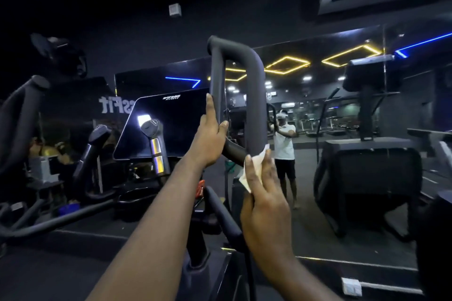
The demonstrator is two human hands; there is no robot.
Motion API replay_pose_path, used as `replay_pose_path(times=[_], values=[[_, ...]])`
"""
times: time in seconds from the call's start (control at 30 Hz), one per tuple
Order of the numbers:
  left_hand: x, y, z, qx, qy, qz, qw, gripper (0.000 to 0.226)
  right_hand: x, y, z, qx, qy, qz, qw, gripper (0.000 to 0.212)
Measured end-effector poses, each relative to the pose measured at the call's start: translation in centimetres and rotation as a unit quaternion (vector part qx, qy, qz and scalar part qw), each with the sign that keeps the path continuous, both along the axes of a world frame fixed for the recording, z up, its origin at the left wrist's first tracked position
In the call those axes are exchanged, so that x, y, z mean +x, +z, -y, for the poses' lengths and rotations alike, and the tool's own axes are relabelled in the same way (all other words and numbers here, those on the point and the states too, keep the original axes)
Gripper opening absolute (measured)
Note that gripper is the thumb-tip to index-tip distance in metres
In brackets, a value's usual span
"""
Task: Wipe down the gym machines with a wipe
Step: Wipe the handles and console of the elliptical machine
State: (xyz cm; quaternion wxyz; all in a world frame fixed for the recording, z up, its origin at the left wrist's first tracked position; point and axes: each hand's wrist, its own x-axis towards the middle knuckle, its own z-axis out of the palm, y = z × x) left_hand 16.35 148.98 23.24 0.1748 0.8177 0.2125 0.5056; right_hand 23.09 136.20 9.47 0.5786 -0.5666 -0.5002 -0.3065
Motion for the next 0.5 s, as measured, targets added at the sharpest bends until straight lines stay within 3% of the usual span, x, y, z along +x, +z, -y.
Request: replay_pose_path(times=[0.27,0.5], values=[[-0.3,0.0,0.4,-0.022,-0.039,0.003,0.999,0.08,1.9,8.5,-1.9,-0.02,-0.007,-0.023,1.0,0.053],[-0.2,-0.4,0.2,-0.012,-0.041,0.013,0.999,0.08,-0.8,2.9,-1.2,-0.046,-0.105,0.002,0.993,0.065]])
